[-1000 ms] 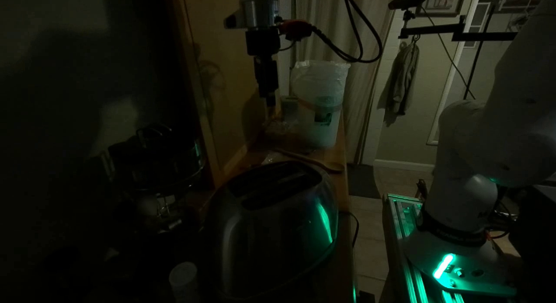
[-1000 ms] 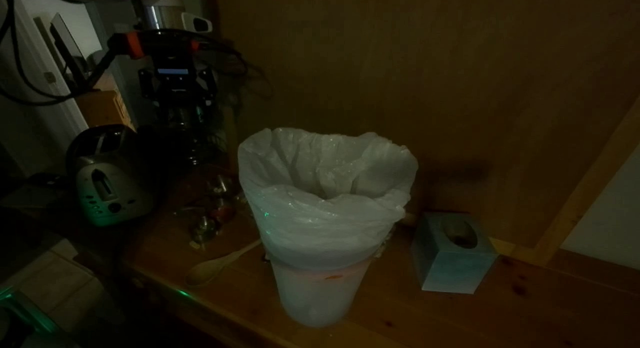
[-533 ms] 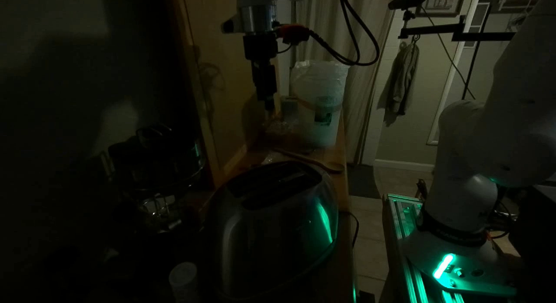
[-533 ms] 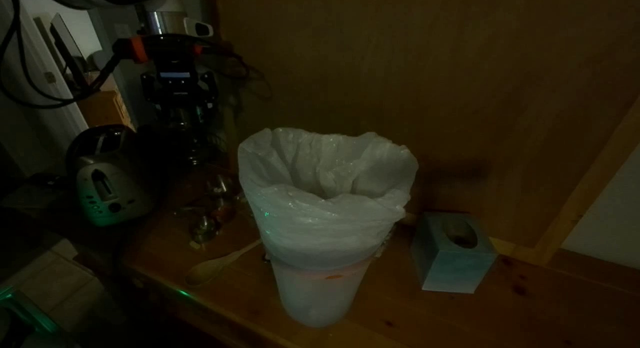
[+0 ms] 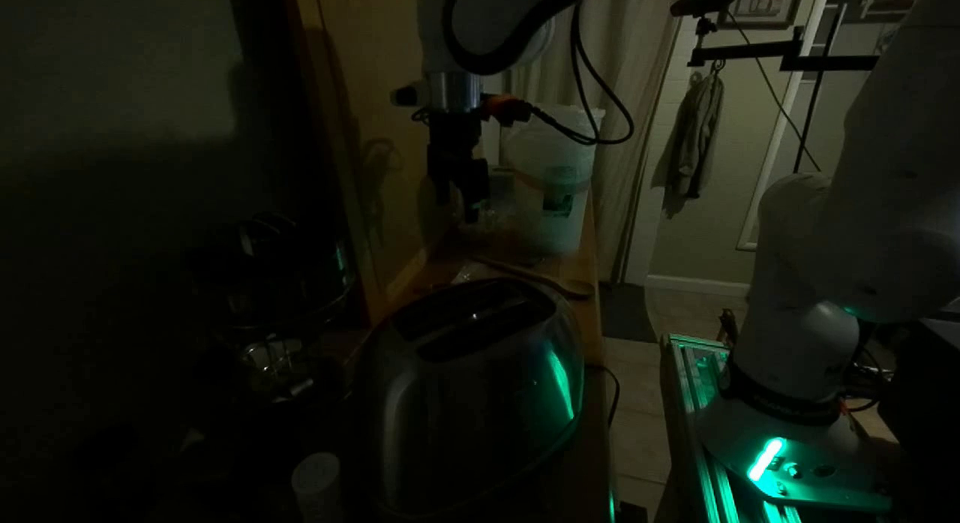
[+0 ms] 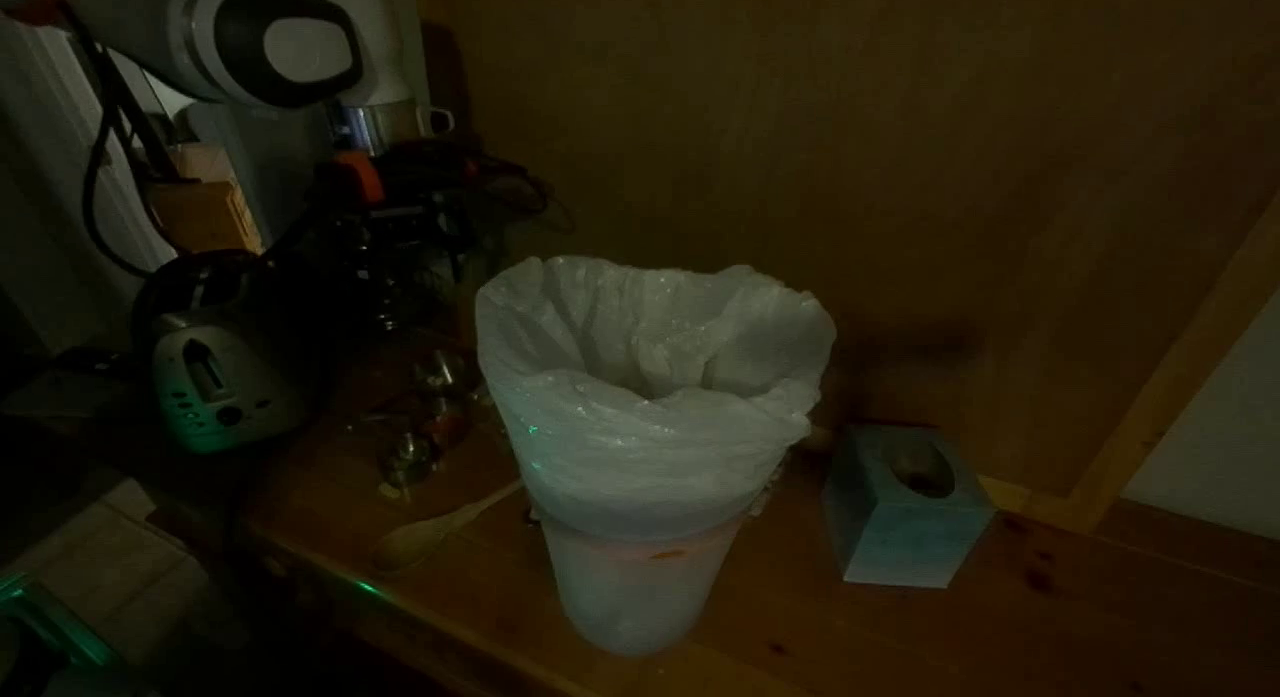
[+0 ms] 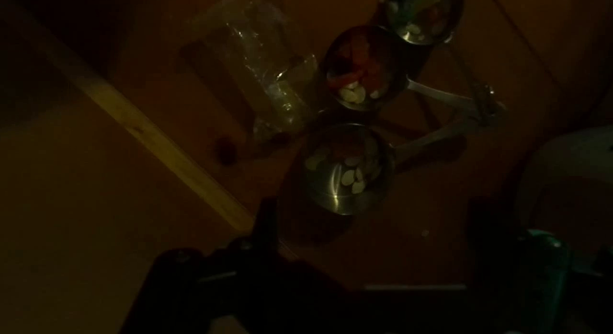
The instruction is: Throw the clear object into the bin
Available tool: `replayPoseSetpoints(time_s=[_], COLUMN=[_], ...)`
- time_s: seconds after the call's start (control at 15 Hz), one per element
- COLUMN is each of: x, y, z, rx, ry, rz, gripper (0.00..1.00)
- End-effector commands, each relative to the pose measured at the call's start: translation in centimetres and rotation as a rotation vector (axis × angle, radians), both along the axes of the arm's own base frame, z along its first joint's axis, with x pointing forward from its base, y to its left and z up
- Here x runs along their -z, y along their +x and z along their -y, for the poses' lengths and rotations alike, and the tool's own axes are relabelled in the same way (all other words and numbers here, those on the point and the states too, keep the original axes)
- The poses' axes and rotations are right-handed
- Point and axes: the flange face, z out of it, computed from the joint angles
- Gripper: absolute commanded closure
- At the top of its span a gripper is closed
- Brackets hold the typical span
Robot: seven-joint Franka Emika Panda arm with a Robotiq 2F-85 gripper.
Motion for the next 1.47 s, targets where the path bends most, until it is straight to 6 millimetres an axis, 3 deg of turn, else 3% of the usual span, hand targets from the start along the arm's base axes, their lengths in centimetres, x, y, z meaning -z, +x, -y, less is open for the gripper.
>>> replayPoseSetpoints(time_s=[0.0, 0.33, 0.4, 0.67, 1.0, 1.4], x=[3.2, 7.5, 6.4, 7.6, 10.9, 13.2], y=[-0.2, -0.9, -0.9, -0.8, 0.6, 3.3], z=[1.4, 3.1, 2.5, 2.8, 4.3, 5.6], rx=[-0.085, -0.087, -0.065, -0.064, -0.050, -0.030], ry=[-0.024, -0.029, -0.005, -0.008, 0.002, -0.017], rz=[0.022, -0.029, -0.034, -0.040, -0.080, -0.050], gripper=[0.00, 0.00, 0.00, 0.00, 0.00, 0.00])
